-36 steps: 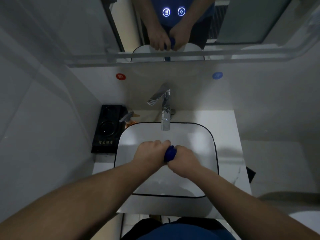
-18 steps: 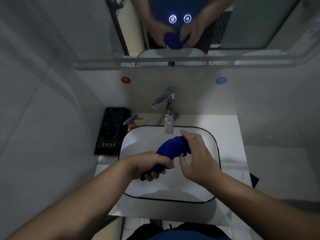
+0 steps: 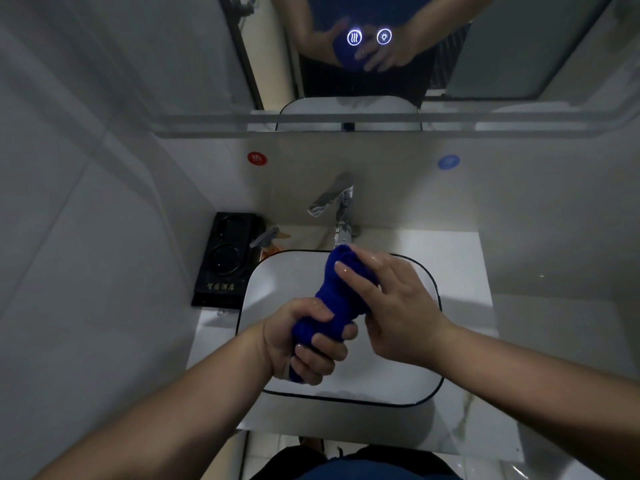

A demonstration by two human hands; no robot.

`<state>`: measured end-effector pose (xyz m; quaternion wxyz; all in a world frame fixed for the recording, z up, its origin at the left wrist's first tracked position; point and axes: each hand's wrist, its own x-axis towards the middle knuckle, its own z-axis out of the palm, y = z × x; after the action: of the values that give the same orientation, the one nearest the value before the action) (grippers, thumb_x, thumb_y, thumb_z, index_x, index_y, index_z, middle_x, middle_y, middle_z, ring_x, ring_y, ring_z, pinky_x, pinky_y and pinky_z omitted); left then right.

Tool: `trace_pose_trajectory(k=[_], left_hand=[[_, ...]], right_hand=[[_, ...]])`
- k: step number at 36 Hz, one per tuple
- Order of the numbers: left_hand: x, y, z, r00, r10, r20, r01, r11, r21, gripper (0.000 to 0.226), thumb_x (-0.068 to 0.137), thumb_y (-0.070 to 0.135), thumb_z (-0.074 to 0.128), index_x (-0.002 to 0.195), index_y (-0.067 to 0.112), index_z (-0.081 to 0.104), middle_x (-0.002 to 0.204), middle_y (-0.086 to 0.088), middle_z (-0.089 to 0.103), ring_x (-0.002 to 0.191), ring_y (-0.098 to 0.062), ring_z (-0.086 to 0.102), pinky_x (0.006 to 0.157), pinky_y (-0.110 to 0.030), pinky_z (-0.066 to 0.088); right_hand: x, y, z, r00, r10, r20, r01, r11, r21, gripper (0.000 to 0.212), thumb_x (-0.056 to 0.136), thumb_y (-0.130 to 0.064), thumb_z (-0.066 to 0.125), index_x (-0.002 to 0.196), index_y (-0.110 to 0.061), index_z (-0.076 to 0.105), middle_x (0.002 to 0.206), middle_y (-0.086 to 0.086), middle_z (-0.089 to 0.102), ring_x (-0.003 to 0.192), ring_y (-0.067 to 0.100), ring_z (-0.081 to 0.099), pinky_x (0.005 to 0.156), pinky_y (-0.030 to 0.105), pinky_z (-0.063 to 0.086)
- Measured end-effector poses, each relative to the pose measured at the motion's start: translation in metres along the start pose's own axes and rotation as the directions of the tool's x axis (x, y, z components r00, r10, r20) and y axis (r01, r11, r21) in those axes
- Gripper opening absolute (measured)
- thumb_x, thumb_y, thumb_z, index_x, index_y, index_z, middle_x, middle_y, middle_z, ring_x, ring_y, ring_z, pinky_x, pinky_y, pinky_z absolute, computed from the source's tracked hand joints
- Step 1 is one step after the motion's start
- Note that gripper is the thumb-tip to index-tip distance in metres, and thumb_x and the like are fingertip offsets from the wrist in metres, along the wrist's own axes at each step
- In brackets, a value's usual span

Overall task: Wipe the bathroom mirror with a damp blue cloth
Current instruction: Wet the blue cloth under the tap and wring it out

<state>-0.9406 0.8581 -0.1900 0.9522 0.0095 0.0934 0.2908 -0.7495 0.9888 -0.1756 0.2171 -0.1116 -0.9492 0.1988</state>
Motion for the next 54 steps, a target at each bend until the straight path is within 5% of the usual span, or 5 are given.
trace_pose_trajectory(k=[13, 22, 30, 42, 54], left_hand=[[0.02, -0.012, -0.007, 0.998, -0.037, 0.044, 0.042, 0.992, -0.117, 0.027, 0.092, 0.036, 0.064, 0.108, 0.016, 0.053, 0.071, 0.006, 0.061, 0.049, -0.007, 0.043, 0.046, -0.019, 0.043], [0.015, -0.007, 0.0, 0.973, -0.062, -0.22, 0.104, 0.977, 0.188, 0.02, 0.096, 0.036, 0.065, 0.108, 0.022, 0.057, 0.082, 0.006, 0.053, 0.053, -0.004, 0.045, 0.048, -0.018, 0.026], [0.03, 0.006, 0.019, 0.655, 0.128, -0.745, 0.391, 0.786, 0.479, 0.047, 0.084, 0.038, 0.079, 0.117, 0.015, 0.055, 0.084, 0.001, 0.067, 0.061, -0.013, 0.056, 0.052, -0.024, 0.04], [0.057, 0.008, 0.001, 0.312, 0.398, -0.863, 0.424, 0.755, 0.501, 0.064, 0.075, 0.057, 0.079, 0.118, 0.012, 0.063, 0.074, 0.002, 0.067, 0.042, -0.009, 0.051, 0.042, -0.019, 0.038], [0.029, 0.005, 0.001, 0.506, 0.042, -0.861, 0.609, 0.689, 0.392, 0.067, 0.072, 0.062, 0.087, 0.111, 0.017, 0.056, 0.076, 0.005, 0.065, 0.053, -0.01, 0.051, 0.047, -0.022, 0.036]], right_hand=[[0.026, 0.012, 0.013, 0.996, -0.018, 0.089, 0.035, 0.98, -0.195, 0.04, 0.083, -0.034, 0.072, 0.118, -0.018, 0.062, 0.101, 0.01, 0.059, 0.087, 0.027, 0.054, 0.078, 0.045, 0.051], [0.039, 0.016, -0.003, 0.875, -0.132, 0.466, 0.185, 0.98, -0.07, 0.033, 0.086, -0.021, 0.076, 0.116, -0.015, 0.063, 0.129, 0.006, 0.066, 0.11, 0.029, 0.069, 0.09, 0.039, 0.06], [0.029, 0.024, -0.002, 0.791, 0.017, 0.611, 0.183, 0.947, -0.263, 0.034, 0.083, -0.021, 0.074, 0.114, -0.019, 0.06, 0.097, 0.007, 0.065, 0.066, 0.031, 0.066, 0.056, 0.038, 0.055], [0.045, 0.045, 0.021, 0.737, 0.163, 0.656, 0.064, 0.95, -0.307, 0.035, 0.085, -0.04, 0.071, 0.11, -0.023, 0.053, 0.077, -0.007, 0.047, 0.064, 0.021, 0.049, 0.058, 0.032, 0.042], [0.023, 0.028, 0.041, 0.712, 0.119, 0.692, 0.078, 0.966, -0.247, 0.039, 0.083, -0.044, 0.073, 0.11, -0.024, 0.054, 0.071, -0.008, 0.046, 0.059, 0.021, 0.047, 0.053, 0.03, 0.037]])
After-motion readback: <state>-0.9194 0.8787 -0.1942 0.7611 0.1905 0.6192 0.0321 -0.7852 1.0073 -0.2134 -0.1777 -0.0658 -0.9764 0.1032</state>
